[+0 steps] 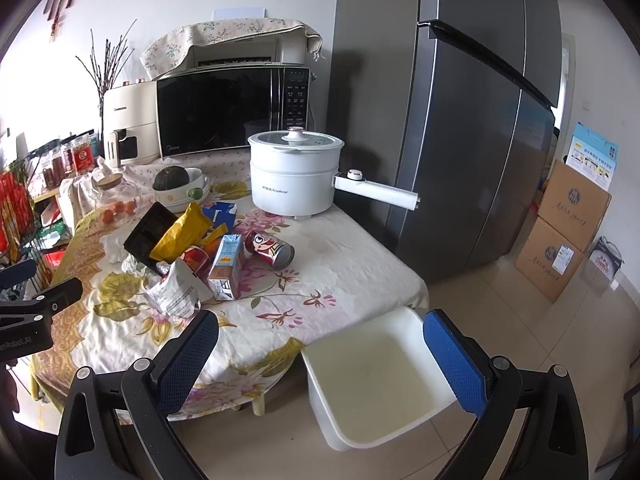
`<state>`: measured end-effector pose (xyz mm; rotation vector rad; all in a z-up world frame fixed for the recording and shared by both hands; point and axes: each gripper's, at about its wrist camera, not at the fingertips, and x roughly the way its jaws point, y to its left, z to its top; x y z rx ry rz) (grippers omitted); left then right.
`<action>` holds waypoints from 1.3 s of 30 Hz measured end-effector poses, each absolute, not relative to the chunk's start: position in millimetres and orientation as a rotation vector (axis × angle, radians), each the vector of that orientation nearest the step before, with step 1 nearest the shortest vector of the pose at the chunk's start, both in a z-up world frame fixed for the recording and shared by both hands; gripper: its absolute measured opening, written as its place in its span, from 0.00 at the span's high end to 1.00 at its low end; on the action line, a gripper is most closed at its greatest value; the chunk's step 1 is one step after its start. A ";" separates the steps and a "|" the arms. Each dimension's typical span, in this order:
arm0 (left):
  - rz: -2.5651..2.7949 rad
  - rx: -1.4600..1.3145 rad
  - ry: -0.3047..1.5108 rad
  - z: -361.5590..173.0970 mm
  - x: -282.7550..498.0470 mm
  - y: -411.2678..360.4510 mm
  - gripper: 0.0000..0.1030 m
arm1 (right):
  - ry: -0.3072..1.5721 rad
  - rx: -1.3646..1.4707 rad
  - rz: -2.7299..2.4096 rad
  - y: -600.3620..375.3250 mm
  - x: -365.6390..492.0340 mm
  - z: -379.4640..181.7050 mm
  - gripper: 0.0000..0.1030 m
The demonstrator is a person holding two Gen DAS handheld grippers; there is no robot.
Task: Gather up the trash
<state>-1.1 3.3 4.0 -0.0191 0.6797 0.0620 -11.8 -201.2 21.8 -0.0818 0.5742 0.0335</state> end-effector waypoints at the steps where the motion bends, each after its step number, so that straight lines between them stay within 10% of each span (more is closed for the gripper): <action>1: 0.060 -0.022 0.679 4.1 -1.4 3.5 0.00 | 0.574 -0.082 0.034 -201.5 -11.6 21.8 0.00; 39: 0.056 -0.013 0.682 3.3 -1.8 3.3 0.00 | 0.577 -0.072 0.032 -202.4 -11.8 21.0 0.00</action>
